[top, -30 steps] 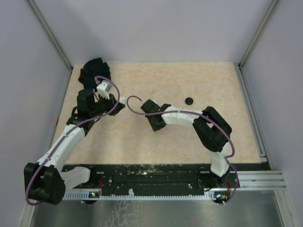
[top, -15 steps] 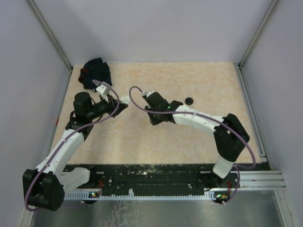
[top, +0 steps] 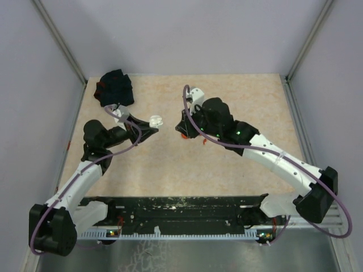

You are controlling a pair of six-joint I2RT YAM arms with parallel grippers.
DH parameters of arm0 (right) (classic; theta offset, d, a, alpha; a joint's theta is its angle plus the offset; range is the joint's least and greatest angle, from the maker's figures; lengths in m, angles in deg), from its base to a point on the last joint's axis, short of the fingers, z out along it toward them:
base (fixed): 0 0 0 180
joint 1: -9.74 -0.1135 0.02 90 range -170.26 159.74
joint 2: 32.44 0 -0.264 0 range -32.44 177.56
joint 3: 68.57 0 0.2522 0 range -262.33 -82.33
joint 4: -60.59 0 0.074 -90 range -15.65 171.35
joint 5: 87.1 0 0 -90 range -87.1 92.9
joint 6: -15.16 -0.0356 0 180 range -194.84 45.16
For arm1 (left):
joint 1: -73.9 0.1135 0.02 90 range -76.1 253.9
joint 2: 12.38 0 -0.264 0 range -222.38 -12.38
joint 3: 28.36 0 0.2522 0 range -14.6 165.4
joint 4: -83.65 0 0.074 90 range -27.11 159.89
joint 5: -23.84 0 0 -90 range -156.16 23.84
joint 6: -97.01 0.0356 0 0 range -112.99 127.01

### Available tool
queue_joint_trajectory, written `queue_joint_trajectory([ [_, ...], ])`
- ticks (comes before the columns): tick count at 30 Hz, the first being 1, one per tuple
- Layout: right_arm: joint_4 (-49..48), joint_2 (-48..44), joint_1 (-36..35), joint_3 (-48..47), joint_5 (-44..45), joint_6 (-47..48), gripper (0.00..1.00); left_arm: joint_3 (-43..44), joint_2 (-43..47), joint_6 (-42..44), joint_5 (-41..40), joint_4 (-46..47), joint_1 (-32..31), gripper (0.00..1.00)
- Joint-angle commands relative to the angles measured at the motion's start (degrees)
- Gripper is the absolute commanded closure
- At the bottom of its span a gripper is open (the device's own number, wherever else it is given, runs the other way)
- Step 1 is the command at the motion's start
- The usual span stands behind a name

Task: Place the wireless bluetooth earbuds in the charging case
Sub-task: Place the earbud in the charging case.

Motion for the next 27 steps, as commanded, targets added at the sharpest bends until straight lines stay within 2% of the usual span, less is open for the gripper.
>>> queue_joint_trajectory([
  [1,-8.5,-5.7,0.5,1.1,-6.8,1.1,0.84,-0.1,-0.2,-3.1,7.5,11.7,0.1,1.0],
  [6,-15.0,-8.4,0.5,2.3,-13.3,0.0,0.84,-0.7,-0.9,-5.7,10.5,18.3,-1.0,1.0],
  [14,-25.9,-10.0,0.1,4.9,-23.1,-2.3,0.84,-1.7,-0.8,-4.5,10.8,23.7,-5.7,1.0],
  [27,-28.0,-7.5,-1.5,4.5,-26.4,-3.4,0.84,-1.7,-1.5,-5.7,9.0,28.2,-8.6,1.0],
])
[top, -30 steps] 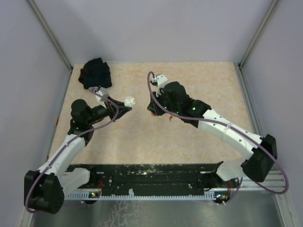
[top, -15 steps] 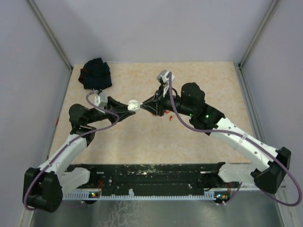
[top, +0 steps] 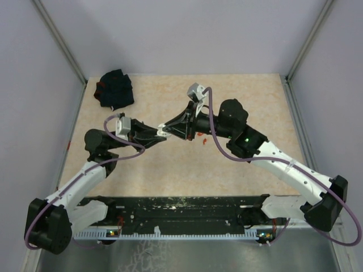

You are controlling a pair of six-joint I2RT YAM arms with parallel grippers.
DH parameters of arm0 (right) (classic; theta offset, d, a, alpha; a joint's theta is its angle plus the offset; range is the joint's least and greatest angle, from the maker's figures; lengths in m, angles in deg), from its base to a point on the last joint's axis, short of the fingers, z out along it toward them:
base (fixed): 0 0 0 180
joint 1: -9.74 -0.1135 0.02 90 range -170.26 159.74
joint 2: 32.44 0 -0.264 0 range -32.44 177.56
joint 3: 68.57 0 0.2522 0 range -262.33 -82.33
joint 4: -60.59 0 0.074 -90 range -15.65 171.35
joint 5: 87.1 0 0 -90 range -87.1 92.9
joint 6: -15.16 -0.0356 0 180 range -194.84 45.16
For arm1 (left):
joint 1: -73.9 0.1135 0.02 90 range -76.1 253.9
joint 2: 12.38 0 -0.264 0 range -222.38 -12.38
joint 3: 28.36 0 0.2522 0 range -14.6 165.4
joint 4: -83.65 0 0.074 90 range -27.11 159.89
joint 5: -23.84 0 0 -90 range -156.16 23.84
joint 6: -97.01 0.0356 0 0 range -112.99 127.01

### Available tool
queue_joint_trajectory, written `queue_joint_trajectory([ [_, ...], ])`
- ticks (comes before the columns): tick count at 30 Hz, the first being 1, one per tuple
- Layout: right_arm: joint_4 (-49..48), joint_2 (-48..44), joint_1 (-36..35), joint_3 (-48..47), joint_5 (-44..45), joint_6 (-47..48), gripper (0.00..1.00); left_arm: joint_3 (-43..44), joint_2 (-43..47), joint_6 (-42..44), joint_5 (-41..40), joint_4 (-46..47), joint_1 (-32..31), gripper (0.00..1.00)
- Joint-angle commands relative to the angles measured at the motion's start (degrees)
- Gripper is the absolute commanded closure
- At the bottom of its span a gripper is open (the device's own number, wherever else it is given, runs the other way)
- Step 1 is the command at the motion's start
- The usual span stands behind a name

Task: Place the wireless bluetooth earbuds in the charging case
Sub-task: Place the earbud in the charging case.

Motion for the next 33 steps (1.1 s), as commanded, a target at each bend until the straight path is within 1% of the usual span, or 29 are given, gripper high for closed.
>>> queue_joint_trajectory([
  [1,-3.7,1.0,-0.8,-0.6,-2.7,-0.7,0.84,-0.5,-0.6,-1.9,-0.2,5.9,-0.5,1.0],
  [9,-3.8,2.6,-1.2,-0.7,-3.2,-1.1,0.84,-2.0,-1.9,-5.7,-1.0,12.1,-0.8,1.0],
  [33,-1.1,3.5,-1.2,-0.6,-2.2,-0.8,0.84,-2.6,-1.9,-6.8,-2.5,14.8,-0.9,1.0],
])
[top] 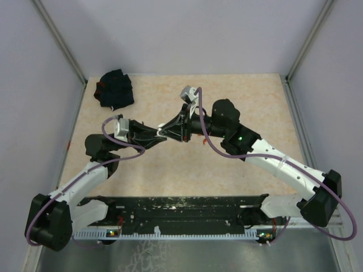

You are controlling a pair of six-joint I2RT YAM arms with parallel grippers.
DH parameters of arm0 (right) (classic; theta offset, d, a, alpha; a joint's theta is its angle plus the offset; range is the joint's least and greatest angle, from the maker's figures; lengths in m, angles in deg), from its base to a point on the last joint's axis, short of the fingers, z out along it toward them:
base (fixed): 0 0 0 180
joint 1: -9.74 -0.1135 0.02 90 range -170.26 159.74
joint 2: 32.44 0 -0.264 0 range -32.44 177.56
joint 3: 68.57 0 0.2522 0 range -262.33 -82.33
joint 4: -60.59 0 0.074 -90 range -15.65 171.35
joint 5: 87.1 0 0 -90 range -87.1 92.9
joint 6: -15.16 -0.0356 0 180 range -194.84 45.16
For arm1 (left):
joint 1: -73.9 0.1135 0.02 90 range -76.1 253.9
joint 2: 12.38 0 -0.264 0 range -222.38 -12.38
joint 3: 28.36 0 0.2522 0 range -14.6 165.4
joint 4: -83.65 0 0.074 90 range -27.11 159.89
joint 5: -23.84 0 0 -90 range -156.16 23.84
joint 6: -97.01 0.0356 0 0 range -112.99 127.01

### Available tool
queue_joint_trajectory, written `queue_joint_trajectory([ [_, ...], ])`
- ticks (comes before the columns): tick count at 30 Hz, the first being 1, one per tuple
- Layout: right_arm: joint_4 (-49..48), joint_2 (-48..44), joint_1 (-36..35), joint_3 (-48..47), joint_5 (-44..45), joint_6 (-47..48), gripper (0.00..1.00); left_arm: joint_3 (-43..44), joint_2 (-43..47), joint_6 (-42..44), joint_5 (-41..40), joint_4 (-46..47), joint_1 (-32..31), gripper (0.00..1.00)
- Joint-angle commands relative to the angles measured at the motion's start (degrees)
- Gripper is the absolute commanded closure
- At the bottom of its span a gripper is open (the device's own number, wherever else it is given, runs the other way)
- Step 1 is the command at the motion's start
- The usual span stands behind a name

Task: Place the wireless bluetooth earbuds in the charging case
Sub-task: Place the earbud in the charging case.

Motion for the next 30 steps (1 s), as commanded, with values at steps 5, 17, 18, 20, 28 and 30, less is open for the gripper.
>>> queue_joint_trajectory([
  [5,0.2,0.6,-0.6,-0.8,0.7,0.6,0.84,-0.2,0.2,-1.2,-0.2,4.5,-0.2,1.0],
  [17,3.0,0.0,-0.6,-0.7,3.6,2.2,0.84,-0.6,1.4,-1.0,-1.8,4.7,-0.3,1.0],
  [18,3.4,0.0,-0.6,-0.7,3.8,2.5,0.84,-0.6,1.4,-1.2,-1.8,4.7,-0.2,1.0],
  [20,3.9,0.1,-0.5,-0.7,4.2,2.8,0.84,-0.6,1.3,-1.2,-1.8,4.8,-0.3,1.0],
  [28,5.6,-0.1,-0.5,-0.4,7.5,3.0,0.84,-1.4,2.6,-1.8,-2.8,5.9,-0.3,1.0],
  [30,5.9,-0.2,-0.6,-0.3,7.7,3.1,0.84,-1.6,3.0,-1.9,-3.4,6.0,-0.2,1.0],
])
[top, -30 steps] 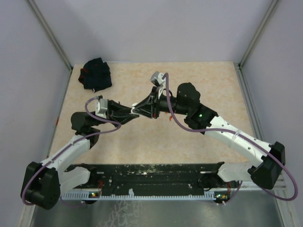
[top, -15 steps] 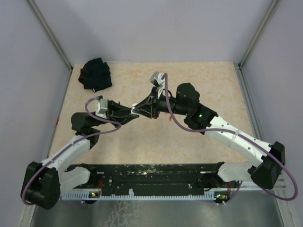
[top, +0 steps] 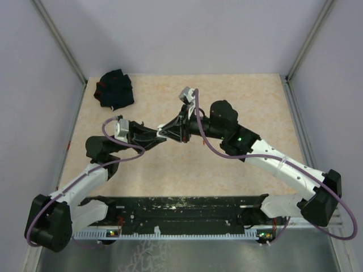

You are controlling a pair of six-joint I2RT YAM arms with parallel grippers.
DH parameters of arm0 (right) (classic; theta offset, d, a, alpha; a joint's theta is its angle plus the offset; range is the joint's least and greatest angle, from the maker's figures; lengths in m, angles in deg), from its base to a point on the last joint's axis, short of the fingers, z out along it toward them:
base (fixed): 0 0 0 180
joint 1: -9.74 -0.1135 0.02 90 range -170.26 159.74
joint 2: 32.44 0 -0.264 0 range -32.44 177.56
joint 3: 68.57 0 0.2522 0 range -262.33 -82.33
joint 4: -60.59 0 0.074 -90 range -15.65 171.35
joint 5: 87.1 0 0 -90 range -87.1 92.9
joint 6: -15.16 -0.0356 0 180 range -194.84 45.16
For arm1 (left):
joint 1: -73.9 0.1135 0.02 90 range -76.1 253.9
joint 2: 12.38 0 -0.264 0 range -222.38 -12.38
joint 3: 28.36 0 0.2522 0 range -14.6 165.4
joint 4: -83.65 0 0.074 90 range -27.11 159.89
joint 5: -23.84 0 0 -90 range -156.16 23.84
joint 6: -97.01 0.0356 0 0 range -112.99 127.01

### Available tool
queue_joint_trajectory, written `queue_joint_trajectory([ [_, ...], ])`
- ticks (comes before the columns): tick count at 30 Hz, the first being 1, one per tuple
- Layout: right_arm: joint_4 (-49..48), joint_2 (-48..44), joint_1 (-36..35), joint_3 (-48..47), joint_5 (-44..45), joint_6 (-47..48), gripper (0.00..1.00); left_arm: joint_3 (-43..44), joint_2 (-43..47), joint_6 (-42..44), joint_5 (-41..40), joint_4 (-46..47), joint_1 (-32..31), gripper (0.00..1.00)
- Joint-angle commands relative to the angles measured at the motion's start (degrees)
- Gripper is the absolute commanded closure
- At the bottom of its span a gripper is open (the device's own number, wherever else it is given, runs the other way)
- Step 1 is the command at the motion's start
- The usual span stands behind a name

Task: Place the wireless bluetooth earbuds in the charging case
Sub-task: Place the earbud in the charging case.

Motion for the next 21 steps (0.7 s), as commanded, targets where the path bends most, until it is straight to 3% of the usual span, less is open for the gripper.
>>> queue_joint_trajectory([
  [1,3.7,-0.3,0.0,-0.3,3.8,1.8,0.84,0.1,2.9,-0.9,-2.1,5.3,-0.2,1.0],
  [21,6.2,-0.5,0.0,1.1,7.9,0.9,0.84,-1.1,3.9,-1.9,-0.4,7.5,-0.2,1.0],
])
